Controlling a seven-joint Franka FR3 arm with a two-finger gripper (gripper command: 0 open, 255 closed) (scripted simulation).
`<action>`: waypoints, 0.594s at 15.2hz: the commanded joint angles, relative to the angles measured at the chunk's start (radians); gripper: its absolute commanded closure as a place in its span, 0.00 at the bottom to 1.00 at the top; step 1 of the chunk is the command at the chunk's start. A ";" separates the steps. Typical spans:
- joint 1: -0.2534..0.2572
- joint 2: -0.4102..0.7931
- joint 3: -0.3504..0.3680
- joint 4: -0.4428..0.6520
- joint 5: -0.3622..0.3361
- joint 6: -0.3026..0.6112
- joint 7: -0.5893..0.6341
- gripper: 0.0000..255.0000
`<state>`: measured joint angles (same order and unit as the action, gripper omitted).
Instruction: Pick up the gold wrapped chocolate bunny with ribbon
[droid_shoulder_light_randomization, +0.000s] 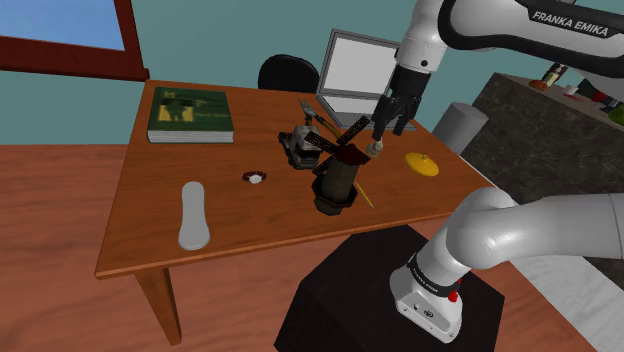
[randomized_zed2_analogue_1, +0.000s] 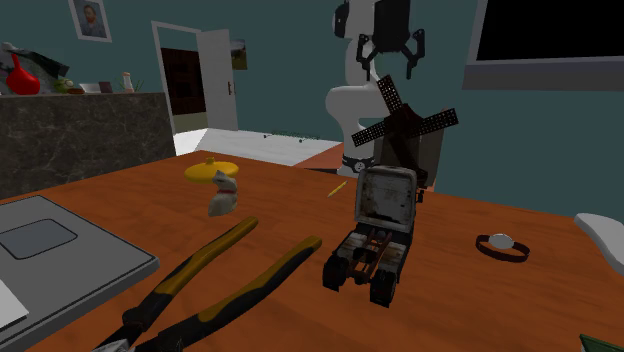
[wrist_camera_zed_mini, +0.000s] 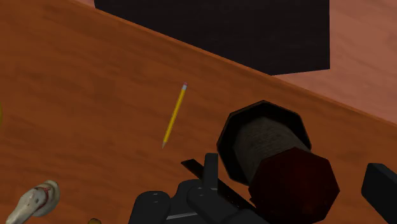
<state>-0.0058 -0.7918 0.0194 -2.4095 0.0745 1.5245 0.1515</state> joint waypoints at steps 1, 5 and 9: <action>0.000 0.000 0.000 0.000 0.000 0.000 0.000 0.00; -0.039 0.023 -0.061 -0.056 -0.058 0.109 -0.061 0.00; -0.077 0.067 -0.124 -0.094 -0.111 0.224 -0.119 0.00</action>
<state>-0.0717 -0.7429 -0.0850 -2.4942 -0.0207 1.7105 0.0518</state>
